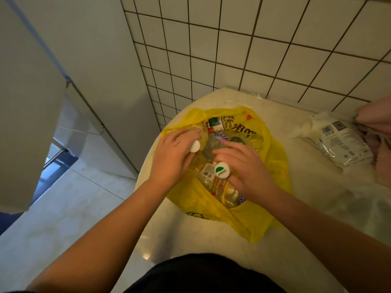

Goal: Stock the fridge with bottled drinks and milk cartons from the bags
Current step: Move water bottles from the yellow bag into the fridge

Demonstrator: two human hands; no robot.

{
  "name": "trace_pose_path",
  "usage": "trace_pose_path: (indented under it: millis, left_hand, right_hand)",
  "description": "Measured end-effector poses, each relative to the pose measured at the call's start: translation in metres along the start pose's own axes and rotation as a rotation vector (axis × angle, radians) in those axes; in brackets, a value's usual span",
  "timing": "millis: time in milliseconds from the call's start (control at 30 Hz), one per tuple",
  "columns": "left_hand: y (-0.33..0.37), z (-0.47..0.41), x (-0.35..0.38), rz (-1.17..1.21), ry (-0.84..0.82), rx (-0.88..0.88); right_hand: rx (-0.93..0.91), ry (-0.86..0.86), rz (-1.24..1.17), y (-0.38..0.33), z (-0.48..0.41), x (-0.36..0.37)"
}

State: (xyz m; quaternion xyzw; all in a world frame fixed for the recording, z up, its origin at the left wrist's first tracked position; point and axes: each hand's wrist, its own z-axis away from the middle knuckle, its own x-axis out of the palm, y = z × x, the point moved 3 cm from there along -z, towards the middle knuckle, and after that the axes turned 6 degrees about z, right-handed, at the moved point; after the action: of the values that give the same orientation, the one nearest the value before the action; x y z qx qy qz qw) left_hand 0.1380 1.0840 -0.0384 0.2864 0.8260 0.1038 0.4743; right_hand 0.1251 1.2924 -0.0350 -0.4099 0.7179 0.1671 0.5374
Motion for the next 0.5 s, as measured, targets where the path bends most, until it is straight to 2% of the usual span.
trace_pose_path:
  millis: [133, 367, 500]
  left_hand:
    - [0.014, -0.011, -0.030, 0.087, 0.004, -0.030]
    - [0.059, -0.020, -0.075, 0.269, 0.075, -0.111]
    - [0.075, -0.005, -0.089, 0.390, 0.056, -0.174]
  right_hand:
    - [0.143, 0.163, -0.318, -0.014, 0.001, -0.030]
    - [0.412, 0.326, -0.770, -0.046, 0.006, -0.082]
    - [0.455, 0.404, -0.865, -0.056, 0.015, -0.099]
